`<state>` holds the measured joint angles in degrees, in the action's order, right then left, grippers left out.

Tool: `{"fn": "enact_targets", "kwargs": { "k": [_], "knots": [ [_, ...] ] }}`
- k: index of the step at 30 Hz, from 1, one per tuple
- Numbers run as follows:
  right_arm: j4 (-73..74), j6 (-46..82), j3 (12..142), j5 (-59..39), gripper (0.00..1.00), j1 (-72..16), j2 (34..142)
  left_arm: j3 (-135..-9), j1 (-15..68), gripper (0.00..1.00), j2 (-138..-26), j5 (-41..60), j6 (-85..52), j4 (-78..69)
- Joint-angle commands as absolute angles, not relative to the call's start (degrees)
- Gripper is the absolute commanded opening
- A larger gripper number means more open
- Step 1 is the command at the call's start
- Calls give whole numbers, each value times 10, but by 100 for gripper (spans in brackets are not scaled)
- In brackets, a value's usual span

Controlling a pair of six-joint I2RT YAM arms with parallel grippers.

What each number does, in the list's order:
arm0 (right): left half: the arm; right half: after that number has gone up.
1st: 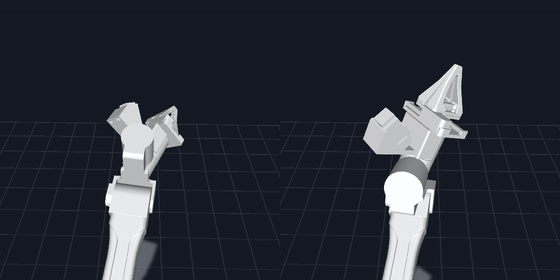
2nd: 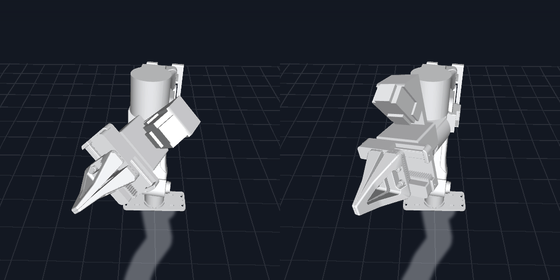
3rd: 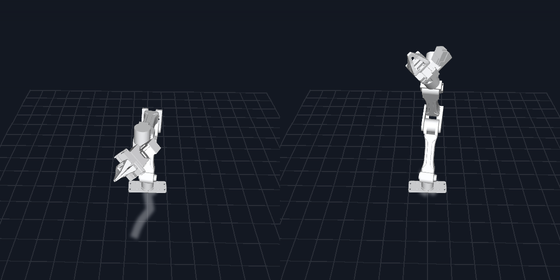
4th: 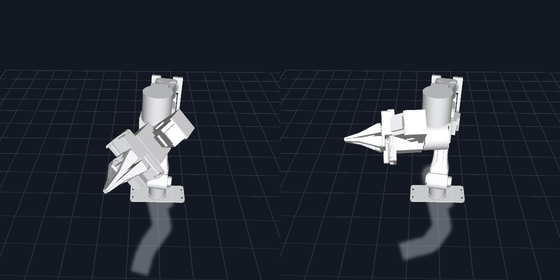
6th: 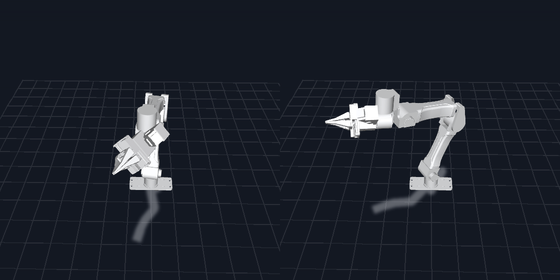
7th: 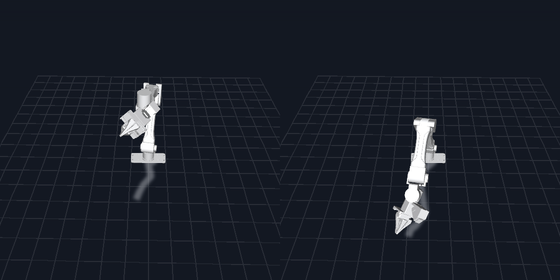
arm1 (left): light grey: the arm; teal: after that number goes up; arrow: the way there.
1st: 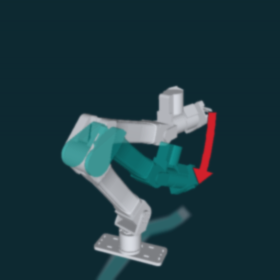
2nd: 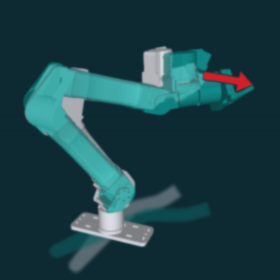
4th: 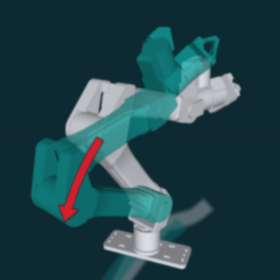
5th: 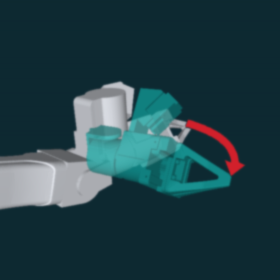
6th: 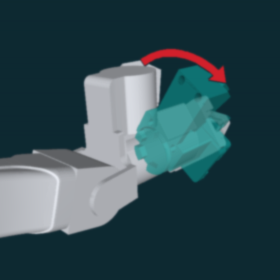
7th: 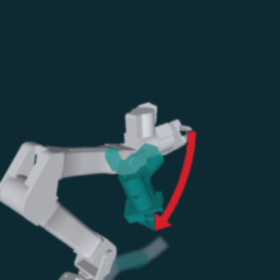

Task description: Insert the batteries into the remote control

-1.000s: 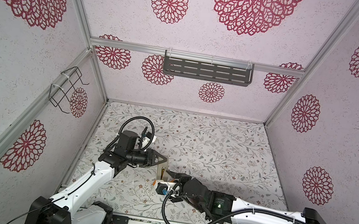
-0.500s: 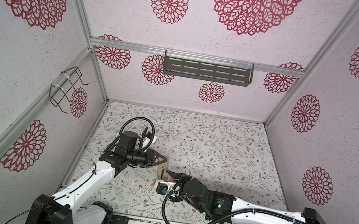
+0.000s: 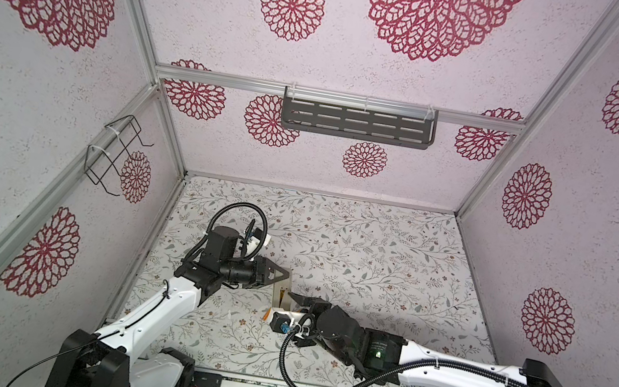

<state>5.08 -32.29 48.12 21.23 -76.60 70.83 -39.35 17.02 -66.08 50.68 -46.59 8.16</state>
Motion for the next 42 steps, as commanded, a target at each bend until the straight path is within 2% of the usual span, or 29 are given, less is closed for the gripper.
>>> {"fn": "enact_targets", "kwargs": {
  "k": [1,13,16,26,31,42],
  "knots": [
    [73,-298,475,227,54,-745,714,-385,164,0,-675,515,-472,33],
    [105,-264,442,186,54,-695,733,-393,165,0,-753,498,-506,-69],
    [127,-242,422,169,54,-652,751,-404,168,0,-793,461,-524,-109],
    [141,-219,390,145,53,-612,757,-406,187,0,-875,428,-556,-201],
    [146,-208,380,147,53,-602,752,-415,186,0,-881,398,-538,-174],
    [90,-158,409,183,54,-588,729,-425,184,0,-801,307,-472,-27]
  ]
}}
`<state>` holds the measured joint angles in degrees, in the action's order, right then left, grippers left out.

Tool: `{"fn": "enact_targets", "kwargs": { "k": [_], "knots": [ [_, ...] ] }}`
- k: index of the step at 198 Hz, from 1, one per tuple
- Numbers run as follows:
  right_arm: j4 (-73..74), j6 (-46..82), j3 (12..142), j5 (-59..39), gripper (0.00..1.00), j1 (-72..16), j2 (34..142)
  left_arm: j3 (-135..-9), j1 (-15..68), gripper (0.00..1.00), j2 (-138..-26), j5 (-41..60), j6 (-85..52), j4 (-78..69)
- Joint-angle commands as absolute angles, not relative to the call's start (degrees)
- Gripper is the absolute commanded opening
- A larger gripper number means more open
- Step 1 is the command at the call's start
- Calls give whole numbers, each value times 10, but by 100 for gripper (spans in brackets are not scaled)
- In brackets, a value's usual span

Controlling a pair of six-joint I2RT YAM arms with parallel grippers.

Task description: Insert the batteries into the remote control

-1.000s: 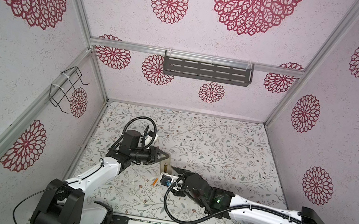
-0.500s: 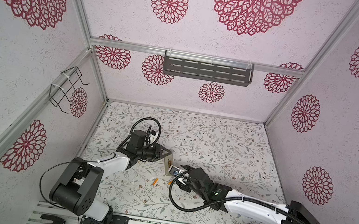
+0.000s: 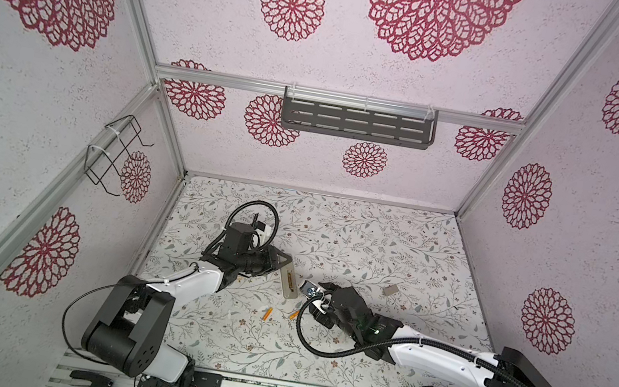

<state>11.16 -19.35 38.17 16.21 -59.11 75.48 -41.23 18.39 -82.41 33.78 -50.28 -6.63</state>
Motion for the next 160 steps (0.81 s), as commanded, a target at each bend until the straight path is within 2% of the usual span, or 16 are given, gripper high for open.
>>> {"fn": "enact_targets", "kwargs": {
  "k": [1,33,67,103,160],
  "knots": [
    [76,-150,415,186,55,-588,725,-420,184,0,-790,301,-469,-20],
    [4,-75,446,200,61,-588,705,-404,183,0,-735,272,-449,21],
    [-62,101,477,213,65,-589,714,-386,183,0,-674,225,-432,63],
    [-135,250,507,201,65,-601,774,-350,183,0,-618,180,-429,68],
    [-113,374,523,198,67,-632,870,-297,183,0,-570,157,-438,23]
  ]
}}
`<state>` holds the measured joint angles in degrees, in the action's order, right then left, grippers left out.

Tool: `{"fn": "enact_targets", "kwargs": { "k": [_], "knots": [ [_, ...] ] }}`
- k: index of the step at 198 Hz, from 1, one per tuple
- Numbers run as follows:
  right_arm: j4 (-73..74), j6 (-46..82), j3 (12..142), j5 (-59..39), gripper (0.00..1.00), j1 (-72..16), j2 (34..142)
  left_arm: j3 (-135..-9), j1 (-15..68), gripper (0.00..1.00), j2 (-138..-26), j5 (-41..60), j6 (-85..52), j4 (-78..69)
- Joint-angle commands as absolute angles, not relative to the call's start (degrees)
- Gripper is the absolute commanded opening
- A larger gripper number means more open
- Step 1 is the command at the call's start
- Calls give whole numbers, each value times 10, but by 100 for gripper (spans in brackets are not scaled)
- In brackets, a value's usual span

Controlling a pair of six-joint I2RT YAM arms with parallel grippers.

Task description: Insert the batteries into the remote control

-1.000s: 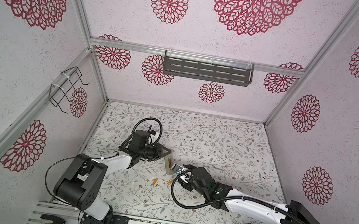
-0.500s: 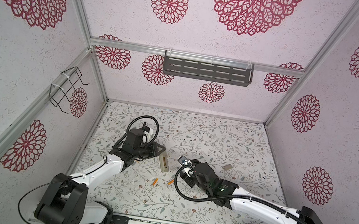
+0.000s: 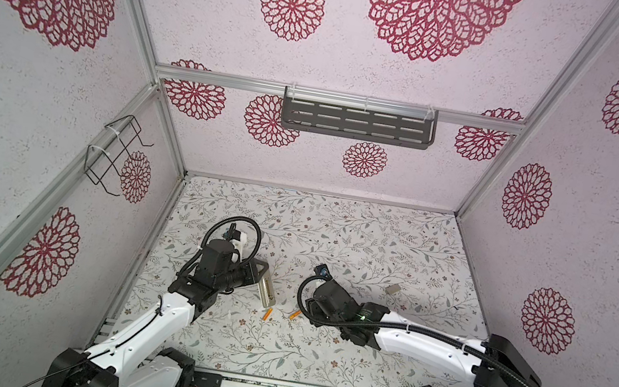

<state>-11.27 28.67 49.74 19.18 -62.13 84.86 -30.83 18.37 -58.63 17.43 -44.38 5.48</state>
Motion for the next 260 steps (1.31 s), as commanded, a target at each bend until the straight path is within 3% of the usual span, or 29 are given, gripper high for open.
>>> {"fn": "enact_targets", "kwargs": {
  "k": [1,92,181,260],
  "knots": [
    [-112,375,523,198,67,-632,872,-297,183,0,-569,157,-438,22],
    [-155,434,580,186,67,-647,943,-231,183,0,-512,143,-439,-19],
    [-156,483,591,202,68,-651,984,-116,189,0,-481,243,-472,-242],
    [-143,488,601,196,68,-651,1012,-87,189,0,-411,217,-450,-199]
  ]
}}
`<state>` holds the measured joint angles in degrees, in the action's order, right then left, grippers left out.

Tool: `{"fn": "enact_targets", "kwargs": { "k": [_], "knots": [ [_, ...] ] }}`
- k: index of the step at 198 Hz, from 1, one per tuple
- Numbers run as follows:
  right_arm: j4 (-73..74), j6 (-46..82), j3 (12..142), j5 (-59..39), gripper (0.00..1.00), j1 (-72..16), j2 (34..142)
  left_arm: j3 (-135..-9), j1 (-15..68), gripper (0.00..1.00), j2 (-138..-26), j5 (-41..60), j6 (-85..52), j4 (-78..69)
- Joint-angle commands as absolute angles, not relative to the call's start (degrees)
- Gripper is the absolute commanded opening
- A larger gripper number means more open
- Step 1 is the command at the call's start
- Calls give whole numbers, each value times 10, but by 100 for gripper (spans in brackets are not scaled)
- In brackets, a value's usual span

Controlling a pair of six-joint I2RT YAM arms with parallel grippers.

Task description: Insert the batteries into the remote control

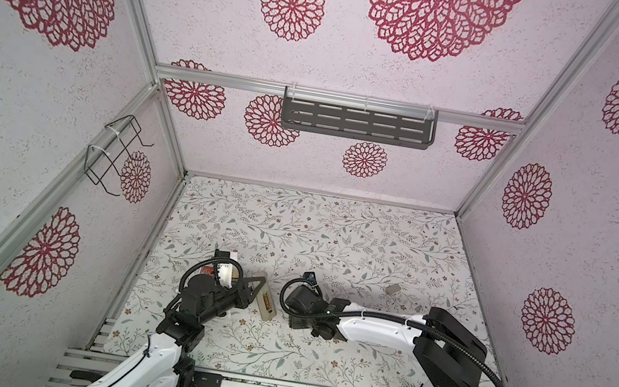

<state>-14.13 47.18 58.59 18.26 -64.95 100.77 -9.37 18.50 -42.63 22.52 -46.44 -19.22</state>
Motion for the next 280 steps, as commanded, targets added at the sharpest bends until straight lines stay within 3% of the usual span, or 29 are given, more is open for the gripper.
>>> {"fn": "enact_targets", "kwargs": {
  "k": [1,110,168,280],
  "knots": [
    [-143,488,602,196,68,-651,1013,-87,189,0,-411,217,-450,-199],
    [-158,484,635,193,64,-652,1055,-80,189,0,-411,196,-451,-185],
    [-172,485,643,194,46,-657,1070,-80,188,0,-417,193,-450,-187],
    [-195,475,648,207,46,-666,1072,-87,188,0,-446,191,-456,-199]
  ]
}}
